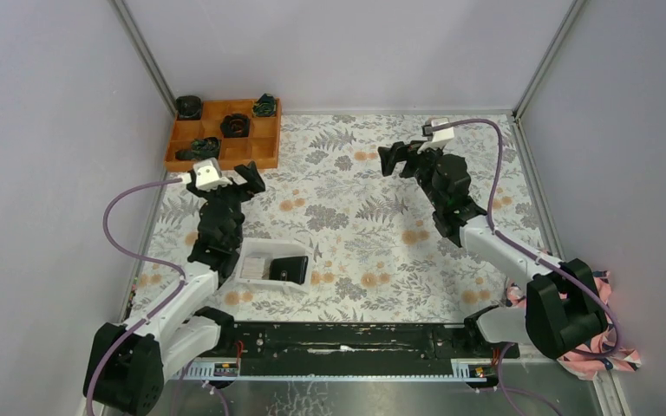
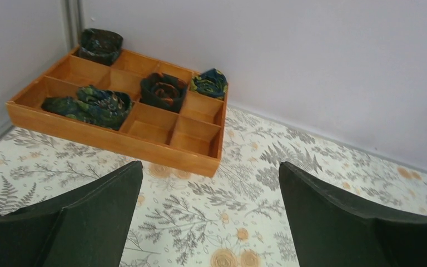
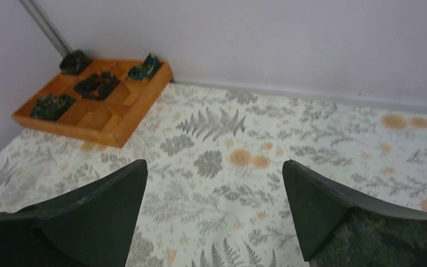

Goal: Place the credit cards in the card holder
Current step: Move the storage box to the center of the board, then pick up the card holder from the storage box.

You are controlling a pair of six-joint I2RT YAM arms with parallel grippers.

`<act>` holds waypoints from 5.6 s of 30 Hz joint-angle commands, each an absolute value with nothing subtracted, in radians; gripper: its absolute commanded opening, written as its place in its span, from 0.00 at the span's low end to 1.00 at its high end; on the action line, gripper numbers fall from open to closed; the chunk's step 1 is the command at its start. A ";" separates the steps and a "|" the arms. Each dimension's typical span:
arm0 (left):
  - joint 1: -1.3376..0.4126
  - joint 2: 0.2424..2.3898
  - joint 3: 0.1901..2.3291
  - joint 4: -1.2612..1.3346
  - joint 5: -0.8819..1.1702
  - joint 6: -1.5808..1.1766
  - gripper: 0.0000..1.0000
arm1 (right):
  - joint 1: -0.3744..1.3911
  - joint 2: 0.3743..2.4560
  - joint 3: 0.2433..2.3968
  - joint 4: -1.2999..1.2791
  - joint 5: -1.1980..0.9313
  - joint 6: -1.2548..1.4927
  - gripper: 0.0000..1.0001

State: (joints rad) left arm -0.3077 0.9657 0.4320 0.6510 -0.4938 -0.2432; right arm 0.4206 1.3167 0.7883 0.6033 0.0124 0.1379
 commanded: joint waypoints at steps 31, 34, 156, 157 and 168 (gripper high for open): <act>-0.343 0.815 0.588 -0.331 -0.663 -1.105 1.00 | 0.893 1.751 1.145 0.232 -0.323 -0.094 0.69; -0.342 0.800 0.570 -0.359 -0.663 -1.144 1.00 | 0.924 1.785 1.178 0.199 -0.326 -0.105 0.66; -0.354 0.798 0.299 -0.068 -0.608 -1.169 0.97 | 0.985 1.694 1.118 0.208 0.501 0.789 0.53; -0.353 0.794 0.299 -0.066 -0.609 -1.169 0.97 | 0.985 1.695 1.111 0.212 0.501 0.814 0.53; -0.354 0.787 0.280 -0.034 -0.605 -1.178 0.96 | 0.985 1.724 1.104 0.223 0.496 0.924 0.54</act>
State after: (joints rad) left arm -0.3473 0.7921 0.2970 -0.0978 -0.5858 -1.1831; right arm 0.9810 1.7451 1.0889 0.1822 0.4522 0.8524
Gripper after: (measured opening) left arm 0.968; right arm 0.536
